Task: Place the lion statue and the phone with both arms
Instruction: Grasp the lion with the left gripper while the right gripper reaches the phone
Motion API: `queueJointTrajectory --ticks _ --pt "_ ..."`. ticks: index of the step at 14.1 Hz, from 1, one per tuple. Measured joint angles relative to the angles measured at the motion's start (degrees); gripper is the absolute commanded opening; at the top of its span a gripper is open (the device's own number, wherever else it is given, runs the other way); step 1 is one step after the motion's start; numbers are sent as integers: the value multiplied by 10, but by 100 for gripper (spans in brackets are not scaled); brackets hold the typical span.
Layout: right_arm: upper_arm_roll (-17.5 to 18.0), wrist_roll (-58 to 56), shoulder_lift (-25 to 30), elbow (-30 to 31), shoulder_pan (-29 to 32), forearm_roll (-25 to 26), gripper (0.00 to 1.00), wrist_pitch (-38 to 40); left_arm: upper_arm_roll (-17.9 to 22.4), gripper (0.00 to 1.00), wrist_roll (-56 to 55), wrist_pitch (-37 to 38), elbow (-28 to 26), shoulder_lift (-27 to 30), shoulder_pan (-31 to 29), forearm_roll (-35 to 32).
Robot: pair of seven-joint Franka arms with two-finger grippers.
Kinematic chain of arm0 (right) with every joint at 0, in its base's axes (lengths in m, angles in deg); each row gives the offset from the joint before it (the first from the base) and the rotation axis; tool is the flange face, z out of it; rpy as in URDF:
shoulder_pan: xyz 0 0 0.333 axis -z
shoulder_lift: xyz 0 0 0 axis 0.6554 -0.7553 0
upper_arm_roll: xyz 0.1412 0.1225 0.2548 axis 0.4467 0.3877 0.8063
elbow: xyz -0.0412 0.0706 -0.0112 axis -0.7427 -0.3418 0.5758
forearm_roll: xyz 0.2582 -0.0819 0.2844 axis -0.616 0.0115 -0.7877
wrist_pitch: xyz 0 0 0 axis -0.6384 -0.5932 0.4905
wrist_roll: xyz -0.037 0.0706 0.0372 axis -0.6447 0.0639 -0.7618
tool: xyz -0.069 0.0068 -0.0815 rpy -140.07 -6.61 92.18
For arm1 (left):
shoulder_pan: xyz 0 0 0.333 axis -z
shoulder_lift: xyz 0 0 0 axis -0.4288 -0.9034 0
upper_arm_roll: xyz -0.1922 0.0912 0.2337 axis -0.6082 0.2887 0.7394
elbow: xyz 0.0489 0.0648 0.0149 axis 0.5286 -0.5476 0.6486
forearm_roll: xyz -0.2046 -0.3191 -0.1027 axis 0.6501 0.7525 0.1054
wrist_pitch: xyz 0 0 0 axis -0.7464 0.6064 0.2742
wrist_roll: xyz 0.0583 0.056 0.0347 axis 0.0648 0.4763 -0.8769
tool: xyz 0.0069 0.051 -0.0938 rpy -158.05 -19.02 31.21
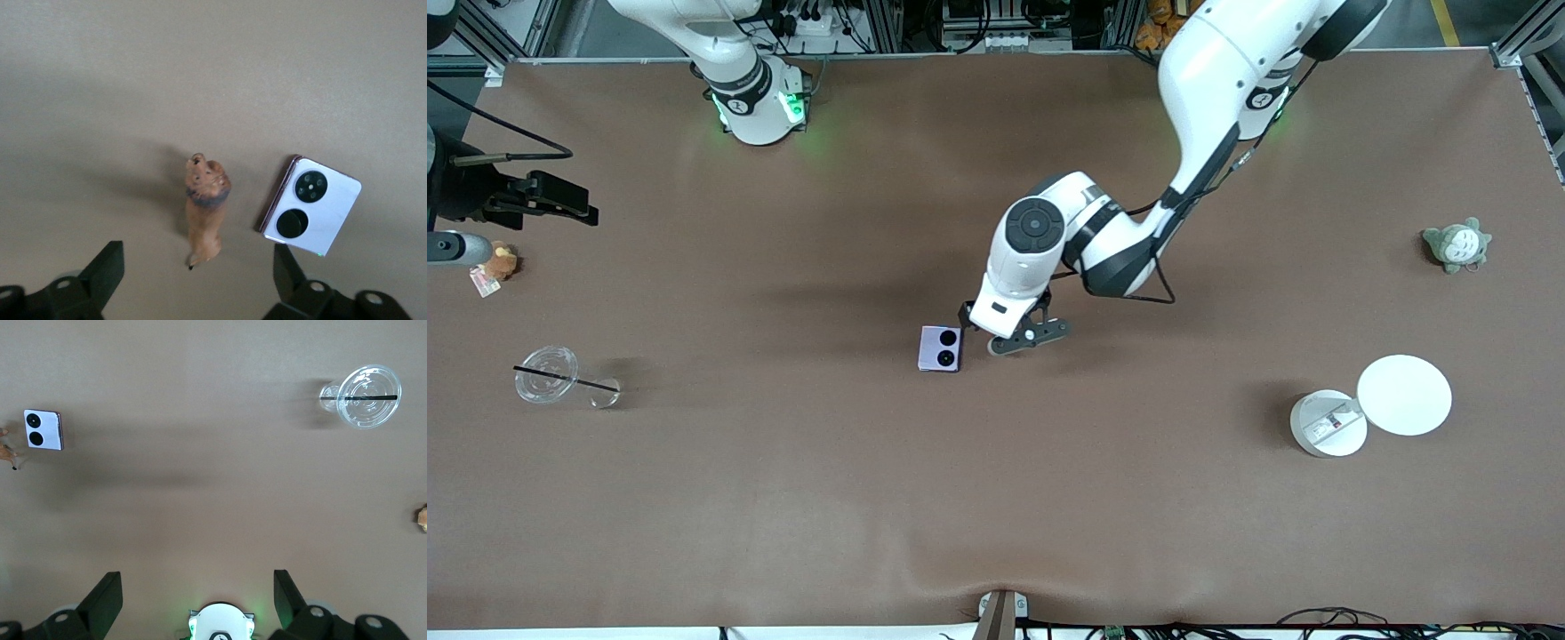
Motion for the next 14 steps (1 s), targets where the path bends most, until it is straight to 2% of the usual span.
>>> queueJointTrajectory --ticks 1,3,5,14 --pt "0 2 -1 1 0 -6 100 0 19 88 -4 -7 2 -4 19 0" --pt "0 40 -2 7 0 -34 100 0 40 79 -11 -24 4 -13 45 0" --pt "3 79 -2 15 -1 -49 100 -1 43 63 -12 -37 4 -23 50 0" --pt "7 125 -3 52 -46 -71 100 -39 43 57 -12 -54 5 -46 52 -14"
